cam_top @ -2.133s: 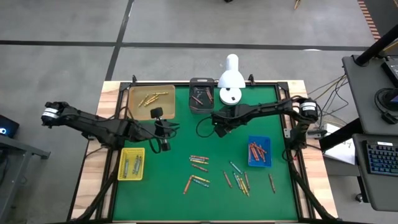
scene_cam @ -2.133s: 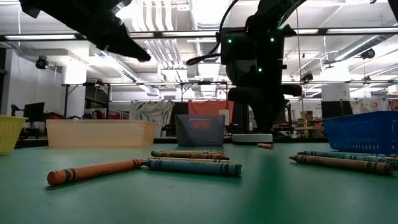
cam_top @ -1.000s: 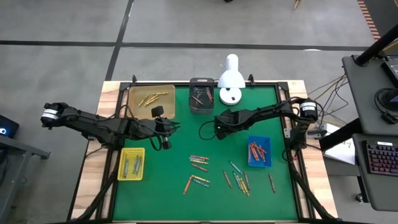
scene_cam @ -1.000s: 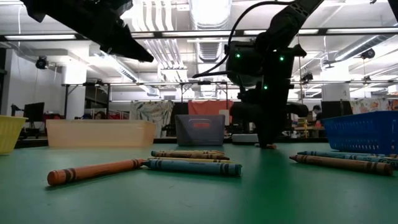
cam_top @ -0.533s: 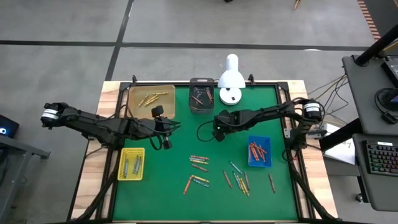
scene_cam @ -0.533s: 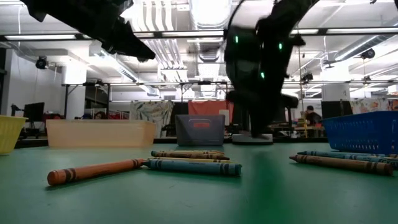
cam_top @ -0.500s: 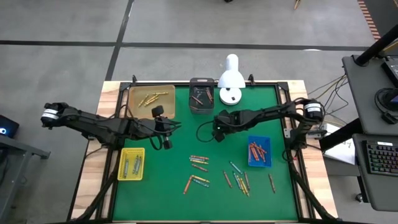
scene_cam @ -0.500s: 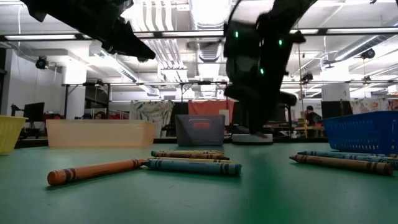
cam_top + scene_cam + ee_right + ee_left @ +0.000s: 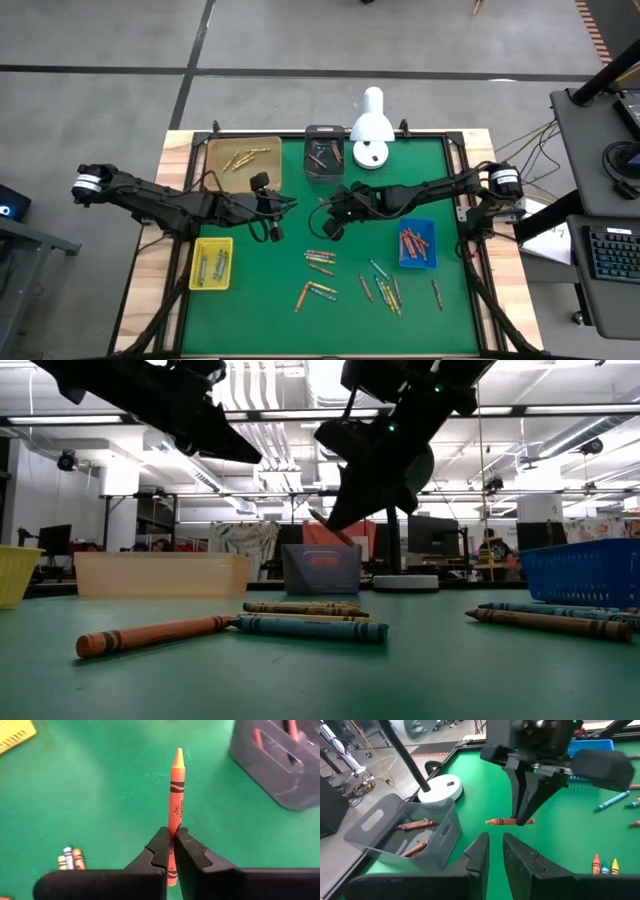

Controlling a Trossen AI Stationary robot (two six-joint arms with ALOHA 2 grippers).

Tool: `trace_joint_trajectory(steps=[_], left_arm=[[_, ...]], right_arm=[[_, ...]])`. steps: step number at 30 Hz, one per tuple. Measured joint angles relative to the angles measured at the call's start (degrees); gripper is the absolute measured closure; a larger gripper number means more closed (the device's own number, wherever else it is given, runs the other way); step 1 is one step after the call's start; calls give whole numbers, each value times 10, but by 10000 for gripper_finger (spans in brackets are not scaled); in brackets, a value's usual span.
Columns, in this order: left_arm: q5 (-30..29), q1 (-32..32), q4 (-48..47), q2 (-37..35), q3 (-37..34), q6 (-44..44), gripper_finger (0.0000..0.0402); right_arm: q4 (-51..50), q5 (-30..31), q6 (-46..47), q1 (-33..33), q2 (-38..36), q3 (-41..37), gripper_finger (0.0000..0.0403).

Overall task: Sort crayons
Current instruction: Put the orange crayon into the blue bin

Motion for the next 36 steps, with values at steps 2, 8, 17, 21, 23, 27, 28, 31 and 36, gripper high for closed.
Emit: trace_joint_trajectory(steps=[2, 8, 17, 21, 23, 27, 28, 31, 36], left_arm=[[0, 0, -10, -1, 0, -7, 364], [0, 0, -14, -12, 0, -18, 364], [0, 0, -14, -19, 0, -16, 364], [0, 0, -12, -19, 1, 1, 364], [0, 0, -5, -19, 1, 10, 364], [0, 0, 11, -19, 1, 20, 364], [0, 0, 16, -19, 1, 23, 364], [0, 0, 26, -19, 1, 28, 364], [0, 0, 34, -19, 1, 29, 364]], right_arm=[[7, -5, -2, 2, 0, 0, 391], [12, -39, 10, 2, -6, 0, 391], [-35, -177, 53, 21, -35, 0, 391], [-109, -215, 104, 44, -68, 0, 391], [-151, -217, 133, 60, -86, 0, 391], [-245, -215, 190, 97, -121, 0, 391], [-271, -215, 207, 106, -130, 0, 391], [-370, -214, 275, 133, -145, 0, 391], [-572, -231, 388, 172, -151, 0, 391]])
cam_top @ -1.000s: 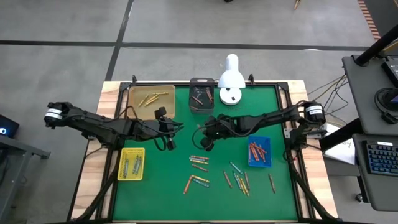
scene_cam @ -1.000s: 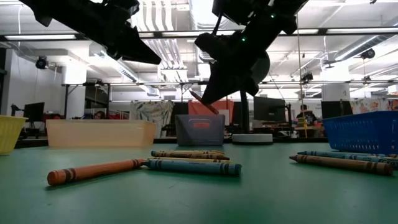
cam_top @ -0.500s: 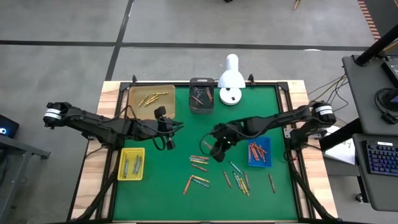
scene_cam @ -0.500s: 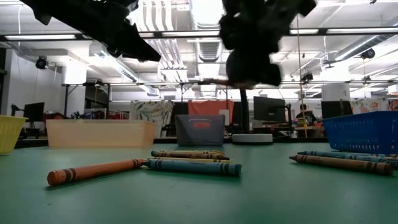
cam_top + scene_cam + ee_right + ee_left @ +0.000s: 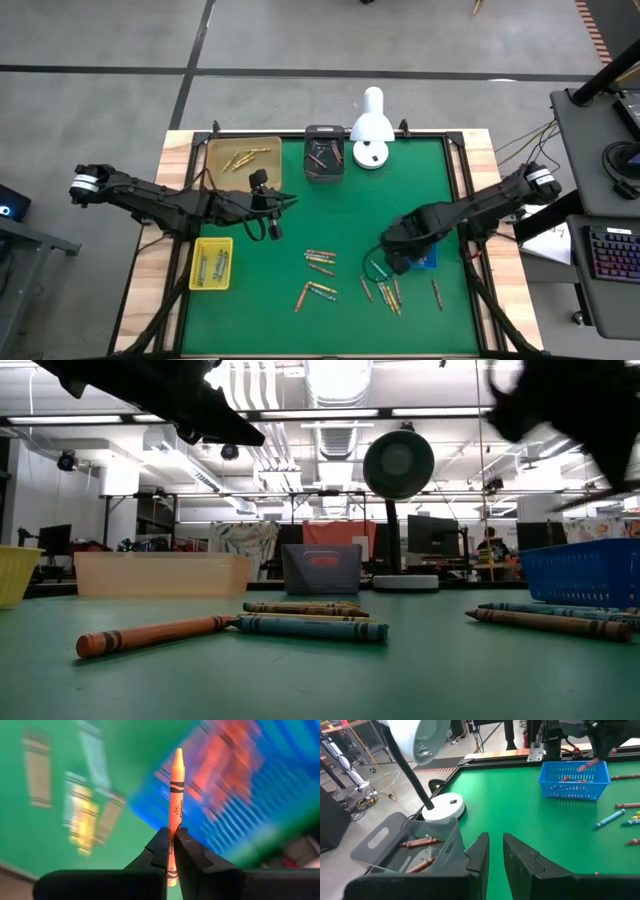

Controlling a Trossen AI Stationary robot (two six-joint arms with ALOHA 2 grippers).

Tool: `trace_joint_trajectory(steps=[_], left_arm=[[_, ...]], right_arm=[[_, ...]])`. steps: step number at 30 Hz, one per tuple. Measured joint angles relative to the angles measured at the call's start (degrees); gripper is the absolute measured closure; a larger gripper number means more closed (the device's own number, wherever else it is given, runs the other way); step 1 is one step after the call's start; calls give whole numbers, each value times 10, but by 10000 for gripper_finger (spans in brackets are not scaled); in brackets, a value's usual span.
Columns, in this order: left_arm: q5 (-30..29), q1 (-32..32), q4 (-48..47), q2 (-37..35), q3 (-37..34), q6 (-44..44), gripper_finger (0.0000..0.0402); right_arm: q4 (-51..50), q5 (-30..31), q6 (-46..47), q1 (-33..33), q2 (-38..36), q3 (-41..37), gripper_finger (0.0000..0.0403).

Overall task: Sort crayons
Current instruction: Put the orange crayon into the blue bin

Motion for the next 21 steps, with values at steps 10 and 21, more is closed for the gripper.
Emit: trace_joint_trajectory(steps=[10, 21], left_arm=[[0, 0, -15, 0, 22, 32, 364], [6, 0, -35, 0, 35, 37, 364]], right_arm=[[-88, 89, 106, 33, 0, -14, 390], [-79, 96, 75, 33, 1, -33, 390]])
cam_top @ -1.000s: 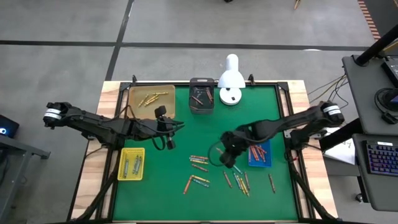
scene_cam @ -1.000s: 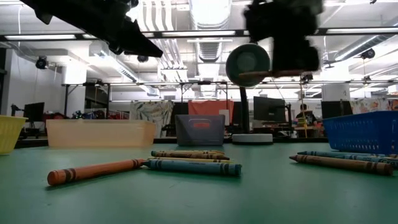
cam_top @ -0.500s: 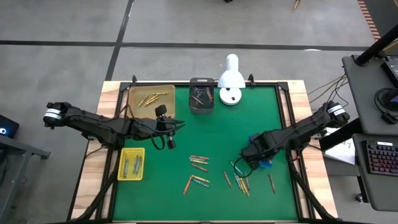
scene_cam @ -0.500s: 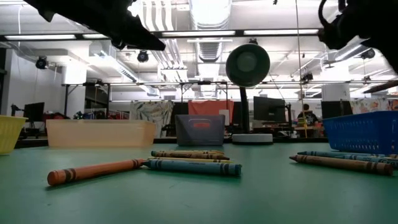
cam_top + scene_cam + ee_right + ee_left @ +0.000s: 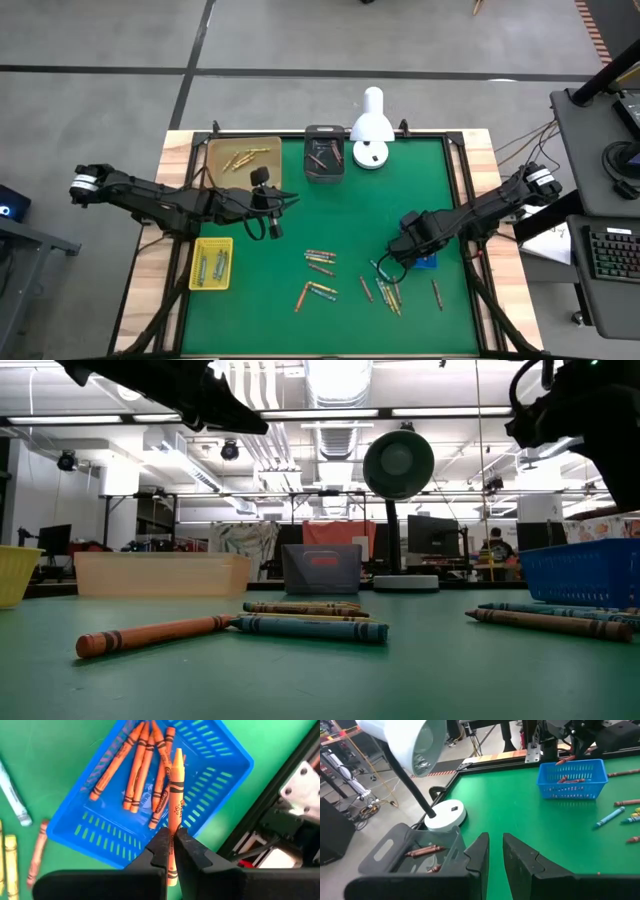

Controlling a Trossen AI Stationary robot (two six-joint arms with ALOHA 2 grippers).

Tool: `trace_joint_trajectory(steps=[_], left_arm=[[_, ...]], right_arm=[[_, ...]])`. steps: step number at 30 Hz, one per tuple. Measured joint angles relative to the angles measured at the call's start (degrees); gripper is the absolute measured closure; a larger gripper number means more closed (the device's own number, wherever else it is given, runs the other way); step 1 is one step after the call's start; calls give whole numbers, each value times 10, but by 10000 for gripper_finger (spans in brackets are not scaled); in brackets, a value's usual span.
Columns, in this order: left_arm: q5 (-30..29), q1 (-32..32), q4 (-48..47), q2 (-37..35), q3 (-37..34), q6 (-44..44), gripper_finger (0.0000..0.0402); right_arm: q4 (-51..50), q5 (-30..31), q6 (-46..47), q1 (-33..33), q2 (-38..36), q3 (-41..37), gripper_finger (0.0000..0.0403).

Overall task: Sort crayons
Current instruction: Put the orange crayon into the blue bin, then put the brown crayon into the black bin

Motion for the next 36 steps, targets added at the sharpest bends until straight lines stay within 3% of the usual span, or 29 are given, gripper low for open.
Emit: trace_joint_trajectory(steps=[4, 8, 11, 18, 23, 31, 36], left_arm=[[13, 0, -1, 0, 0, 1, 364], [14, 0, -3, 0, 0, -10, 364], [14, 0, -10, 0, 0, -11, 364], [22, 0, -19, 0, 0, -8, 364], [71, 0, -39, 0, 0, -26, 364], [180, 0, -62, 0, -2, -56, 364], [254, -1, -62, 0, -4, -94, 364]], right_arm=[[2, 0, -20, 0, 0, -2, 390], [14, 50, 31, 0, 0, -4, 390], [38, 49, 44, -1, 0, -5, 386], [48, 45, 41, -2, 0, -5, 319], [49, 45, 13, -2, 0, -5, 279], [54, 48, -35, -2, -16, 13, 275], [69, 129, -83, 8, -24, 36, 273]])
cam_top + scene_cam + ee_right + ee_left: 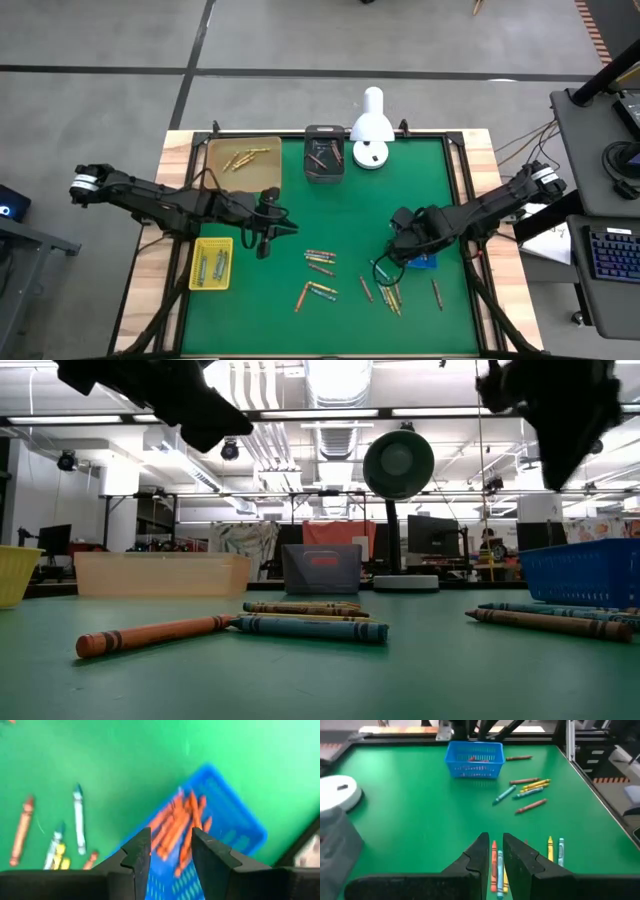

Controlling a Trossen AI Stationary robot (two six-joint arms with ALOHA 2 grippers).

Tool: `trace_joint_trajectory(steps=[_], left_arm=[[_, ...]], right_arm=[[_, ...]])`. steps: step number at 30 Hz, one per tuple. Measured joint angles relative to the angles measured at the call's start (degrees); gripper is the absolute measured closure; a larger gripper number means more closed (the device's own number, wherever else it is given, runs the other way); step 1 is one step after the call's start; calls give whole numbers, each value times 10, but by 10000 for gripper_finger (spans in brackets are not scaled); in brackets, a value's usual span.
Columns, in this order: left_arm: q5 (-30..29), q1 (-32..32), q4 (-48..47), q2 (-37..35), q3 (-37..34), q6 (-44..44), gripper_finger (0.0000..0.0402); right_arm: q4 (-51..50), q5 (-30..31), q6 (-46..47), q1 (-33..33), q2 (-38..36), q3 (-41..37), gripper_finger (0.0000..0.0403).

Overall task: Sort crayons
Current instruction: Put the brown crayon into the black bin

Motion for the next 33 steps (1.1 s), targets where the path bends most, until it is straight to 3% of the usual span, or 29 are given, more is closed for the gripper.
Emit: trace_joint_trajectory(steps=[9, 19, 24, 31, 33], left_arm=[[0, -29, 42, 0, -36, -74, 364], [-3, -75, 207, 71, -57, -85, 364], [-3, -80, 202, 130, -38, -140, 364], [55, -94, 73, 208, 38, -301, 364], [58, -114, 28, 232, 72, -312, 364]], right_arm=[[124, 153, -177, 45, 5, 2, 284], [281, 176, -382, 50, 4, 2, 305], [320, 178, -461, 50, 4, 2, 313], [335, 187, -526, 44, 4, 2, 312], [335, 188, -529, 40, 4, 2, 313]])
